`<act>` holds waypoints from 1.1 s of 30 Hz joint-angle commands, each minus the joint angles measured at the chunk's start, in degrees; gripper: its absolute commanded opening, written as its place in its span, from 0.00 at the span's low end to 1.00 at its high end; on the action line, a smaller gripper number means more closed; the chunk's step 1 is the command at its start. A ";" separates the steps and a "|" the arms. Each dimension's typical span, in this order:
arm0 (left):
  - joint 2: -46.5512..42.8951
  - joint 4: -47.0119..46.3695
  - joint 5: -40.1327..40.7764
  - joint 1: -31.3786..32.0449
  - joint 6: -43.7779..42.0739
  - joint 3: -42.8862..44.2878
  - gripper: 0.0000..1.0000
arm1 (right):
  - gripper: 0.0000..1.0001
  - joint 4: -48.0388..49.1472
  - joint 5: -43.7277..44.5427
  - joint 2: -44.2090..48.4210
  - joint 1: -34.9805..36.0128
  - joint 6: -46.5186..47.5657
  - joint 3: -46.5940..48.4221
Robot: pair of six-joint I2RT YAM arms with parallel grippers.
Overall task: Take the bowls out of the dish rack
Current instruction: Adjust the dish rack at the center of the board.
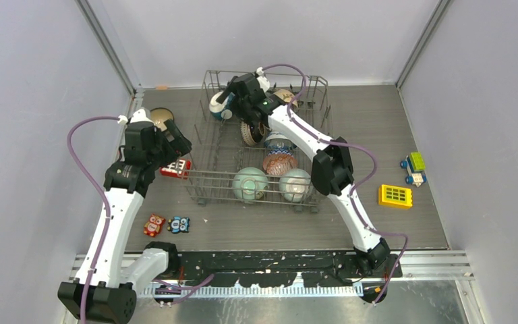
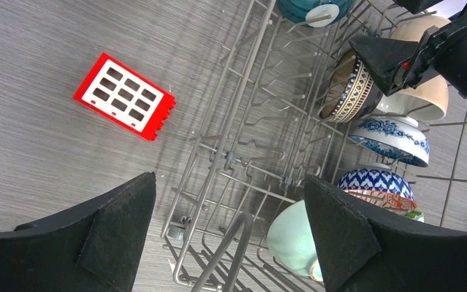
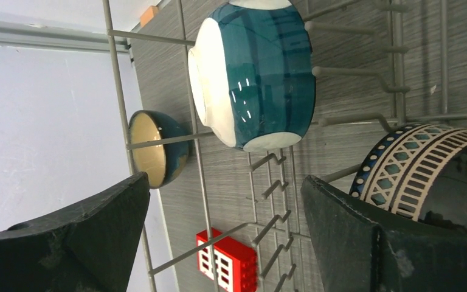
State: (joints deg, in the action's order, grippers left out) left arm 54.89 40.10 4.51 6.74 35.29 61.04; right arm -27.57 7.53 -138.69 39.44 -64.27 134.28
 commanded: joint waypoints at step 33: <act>0.32 3.55 4.80 6.79 -4.80 11.80 0.81 | 0.98 -5.50 16.67 39.39 -10.26 30.65 -25.07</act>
State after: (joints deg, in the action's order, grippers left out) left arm 58.48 41.85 6.68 13.39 32.05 68.47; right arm -34.22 18.39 -106.96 33.56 -35.79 117.38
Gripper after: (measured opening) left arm 0.809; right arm 0.976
